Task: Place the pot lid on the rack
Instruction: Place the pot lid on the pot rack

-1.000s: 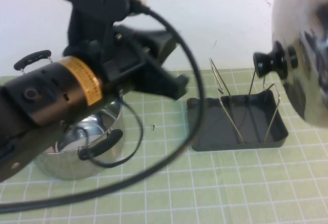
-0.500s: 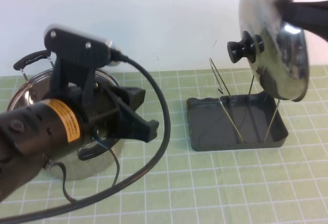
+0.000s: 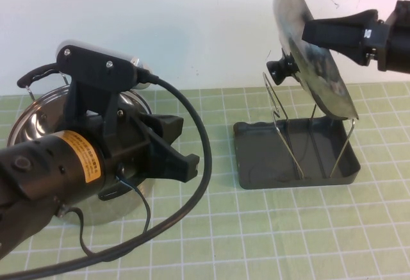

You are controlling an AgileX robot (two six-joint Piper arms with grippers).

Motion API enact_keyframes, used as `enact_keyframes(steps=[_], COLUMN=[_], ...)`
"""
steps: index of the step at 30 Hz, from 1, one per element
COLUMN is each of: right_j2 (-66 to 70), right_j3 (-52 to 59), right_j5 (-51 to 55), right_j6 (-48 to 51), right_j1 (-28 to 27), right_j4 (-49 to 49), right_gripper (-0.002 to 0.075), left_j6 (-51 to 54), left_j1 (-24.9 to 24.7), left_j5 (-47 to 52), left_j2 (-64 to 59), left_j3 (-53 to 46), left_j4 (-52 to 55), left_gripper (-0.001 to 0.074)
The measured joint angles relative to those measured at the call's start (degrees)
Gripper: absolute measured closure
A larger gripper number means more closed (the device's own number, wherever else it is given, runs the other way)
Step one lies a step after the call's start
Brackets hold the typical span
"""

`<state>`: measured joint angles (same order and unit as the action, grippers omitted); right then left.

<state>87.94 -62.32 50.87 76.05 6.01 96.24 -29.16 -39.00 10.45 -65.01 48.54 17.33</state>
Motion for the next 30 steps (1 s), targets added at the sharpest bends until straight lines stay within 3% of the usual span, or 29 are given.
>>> enact_keyframes(steps=[16, 30], right_j2=[0.44, 5.74], right_j3=[-6.91, -5.66], right_j5=[1.19, 0.97], right_j6=[0.34, -0.77], right_j1=[-0.01, 0.52], right_j4=[-0.2, -0.2], right_gripper=[0.0702, 0.0703], left_j6=[0.15, 0.15], left_j1=[0.0, 0.0], left_j5=[1.55, 1.53], left_j2=[0.0, 0.0], left_j3=[0.0, -2.65], left_j4=[0.0, 0.0], left_gripper=[0.0734, 0.0736])
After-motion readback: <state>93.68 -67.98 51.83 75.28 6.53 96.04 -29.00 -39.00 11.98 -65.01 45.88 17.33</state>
